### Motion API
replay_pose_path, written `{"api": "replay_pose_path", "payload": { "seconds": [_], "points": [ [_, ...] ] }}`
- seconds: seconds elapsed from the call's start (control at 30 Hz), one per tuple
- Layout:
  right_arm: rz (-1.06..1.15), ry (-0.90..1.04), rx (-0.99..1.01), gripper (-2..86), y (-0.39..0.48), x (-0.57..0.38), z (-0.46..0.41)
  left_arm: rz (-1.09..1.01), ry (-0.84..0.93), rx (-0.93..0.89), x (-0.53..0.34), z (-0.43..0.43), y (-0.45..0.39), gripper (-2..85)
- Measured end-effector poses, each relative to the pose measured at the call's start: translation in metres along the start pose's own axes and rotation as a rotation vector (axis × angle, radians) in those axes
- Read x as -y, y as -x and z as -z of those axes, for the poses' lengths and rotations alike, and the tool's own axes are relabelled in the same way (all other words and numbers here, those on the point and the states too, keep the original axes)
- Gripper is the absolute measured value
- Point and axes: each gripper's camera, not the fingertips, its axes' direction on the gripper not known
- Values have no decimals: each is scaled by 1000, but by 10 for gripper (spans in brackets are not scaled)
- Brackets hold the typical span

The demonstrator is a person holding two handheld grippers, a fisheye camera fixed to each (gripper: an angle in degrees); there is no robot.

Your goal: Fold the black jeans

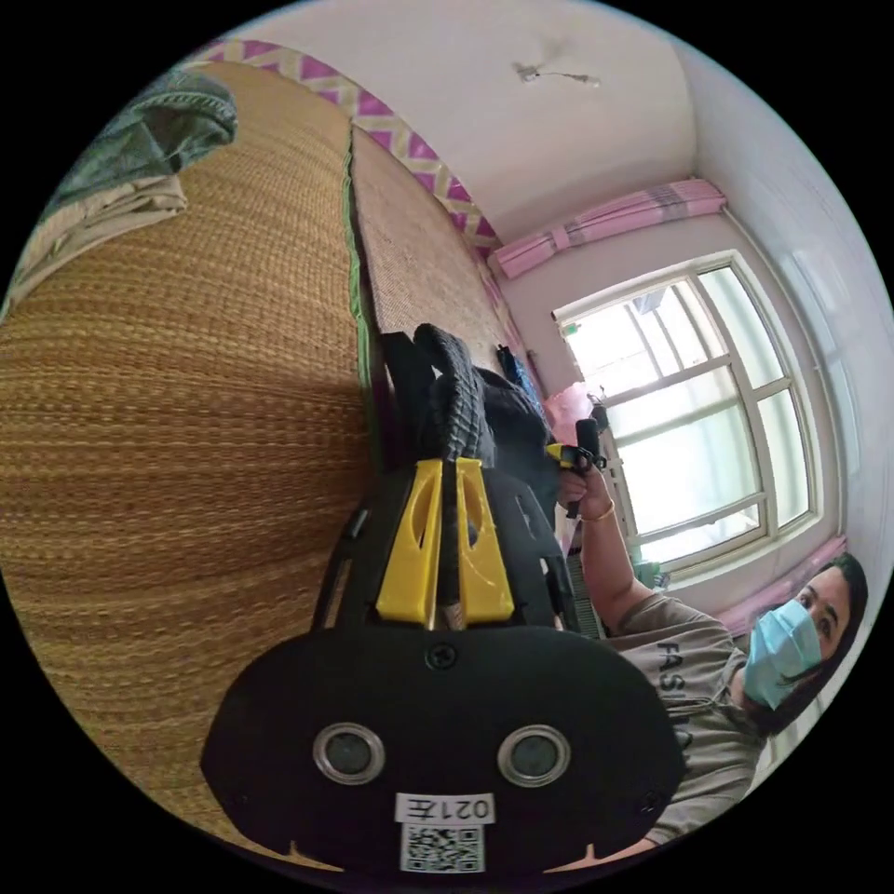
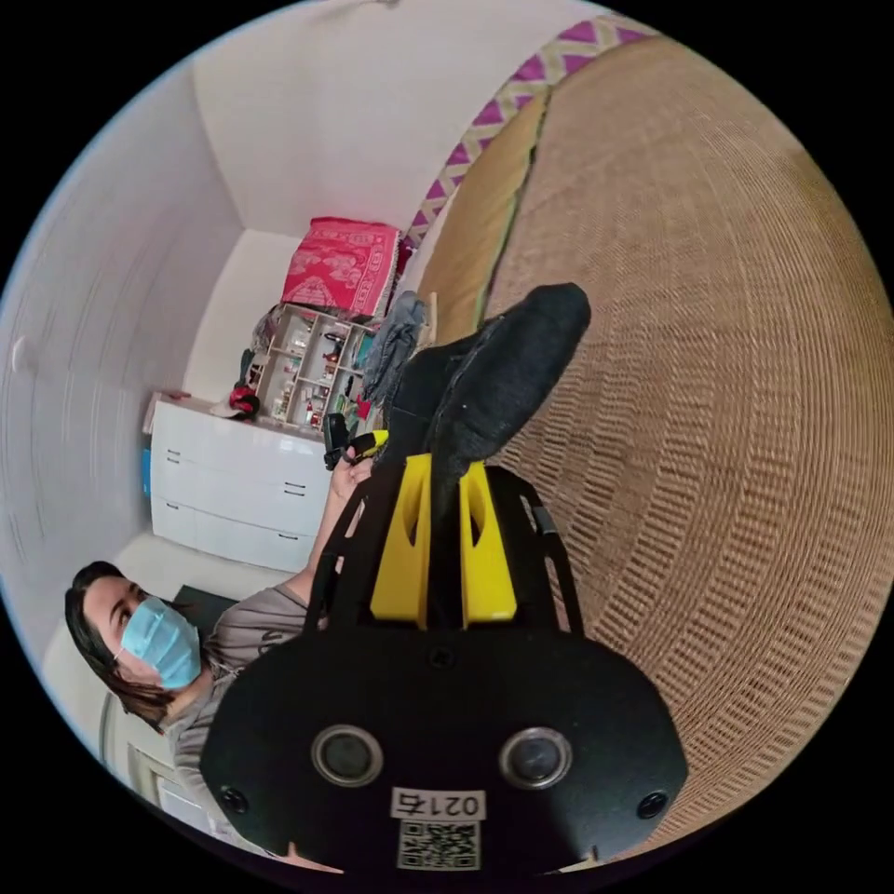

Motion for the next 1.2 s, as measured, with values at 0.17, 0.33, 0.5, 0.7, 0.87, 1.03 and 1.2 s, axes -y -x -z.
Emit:
{"api": "replay_pose_path", "payload": {
  "seconds": [0.17,0.33,0.5,0.7,0.87,1.03,1.2],
  "points": [
    [207,63,15,50,149,109,-79,-55,-240,-18,-27,141,-32,-6],
    [387,180,33,50,288,262,-231,-33,-499,116,-44,333,-43,-6],
    [498,263,-2,52,393,395,-395,67,-710,165,-55,447,-7,-6],
    [453,257,-241,98,401,452,-565,365,-811,185,-76,495,107,13],
    [437,112,-431,100,348,435,-552,255,-859,-80,-83,517,126,-1],
    [540,52,-309,73,349,371,-438,179,-825,304,-77,561,-18,-9],
    [678,34,-387,12,353,214,-288,-170,-655,721,-59,518,-205,-9]
  ]
}}
